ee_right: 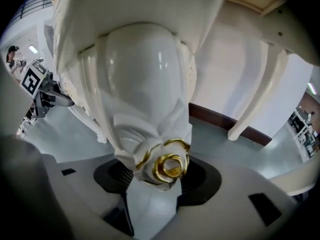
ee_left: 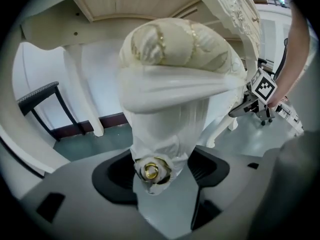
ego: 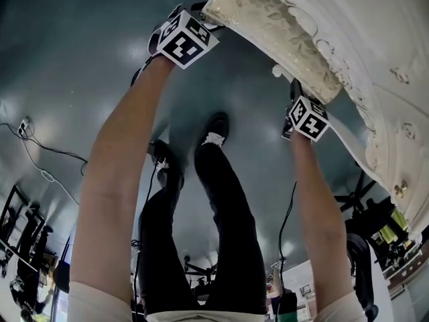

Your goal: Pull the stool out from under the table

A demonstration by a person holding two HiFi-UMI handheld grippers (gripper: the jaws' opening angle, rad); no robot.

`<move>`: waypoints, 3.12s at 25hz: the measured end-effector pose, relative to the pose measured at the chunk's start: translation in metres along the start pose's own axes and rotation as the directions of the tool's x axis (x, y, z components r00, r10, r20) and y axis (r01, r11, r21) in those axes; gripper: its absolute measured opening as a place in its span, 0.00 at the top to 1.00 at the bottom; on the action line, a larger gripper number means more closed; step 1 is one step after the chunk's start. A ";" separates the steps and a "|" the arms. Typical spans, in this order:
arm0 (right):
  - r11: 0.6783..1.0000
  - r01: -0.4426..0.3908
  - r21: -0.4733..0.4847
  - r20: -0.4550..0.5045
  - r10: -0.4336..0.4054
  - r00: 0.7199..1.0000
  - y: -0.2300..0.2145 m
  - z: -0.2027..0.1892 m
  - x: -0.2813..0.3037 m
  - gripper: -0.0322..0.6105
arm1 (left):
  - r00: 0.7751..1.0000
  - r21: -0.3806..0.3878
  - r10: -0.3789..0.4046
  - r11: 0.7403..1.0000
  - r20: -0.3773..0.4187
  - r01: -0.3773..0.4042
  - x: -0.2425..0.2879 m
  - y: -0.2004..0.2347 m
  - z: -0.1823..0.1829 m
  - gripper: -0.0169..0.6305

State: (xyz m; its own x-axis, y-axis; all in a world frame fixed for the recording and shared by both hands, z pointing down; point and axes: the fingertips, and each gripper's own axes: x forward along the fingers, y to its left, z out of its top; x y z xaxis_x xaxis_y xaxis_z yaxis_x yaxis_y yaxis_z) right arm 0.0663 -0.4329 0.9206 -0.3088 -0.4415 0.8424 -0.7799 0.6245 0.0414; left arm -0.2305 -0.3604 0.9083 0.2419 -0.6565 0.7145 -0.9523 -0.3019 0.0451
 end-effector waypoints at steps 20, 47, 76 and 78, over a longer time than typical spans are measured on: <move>0.999 0.032 0.018 -0.022 -0.032 0.999 0.023 -0.051 -0.034 0.53 | 0.999 -0.005 0.005 1.000 -0.047 -0.006 -0.042 -0.037 -0.046 0.50; 0.989 0.095 0.115 -0.060 -0.089 0.994 0.073 -0.174 -0.110 0.55 | 0.994 0.048 -0.038 0.998 -0.101 0.043 -0.115 -0.117 -0.128 0.50; 0.995 0.054 0.086 -0.111 -0.045 0.993 0.166 -0.340 -0.217 0.56 | 0.964 0.044 -0.077 0.995 -0.253 0.091 -0.244 -0.227 -0.271 0.51; 0.995 0.054 0.088 -0.116 -0.044 0.992 0.166 -0.342 -0.219 0.56 | 0.961 0.041 -0.078 0.995 -0.264 0.092 -0.248 -0.230 -0.273 0.51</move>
State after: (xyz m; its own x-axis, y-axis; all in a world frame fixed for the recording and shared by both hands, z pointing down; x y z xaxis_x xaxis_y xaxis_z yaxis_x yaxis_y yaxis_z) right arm 0.1906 -0.0123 0.9261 -0.2091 -0.3909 0.8963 -0.8406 0.5403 0.0395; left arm -0.1223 0.0600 0.9113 0.2579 -0.4251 0.8676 -0.9175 -0.3891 0.0821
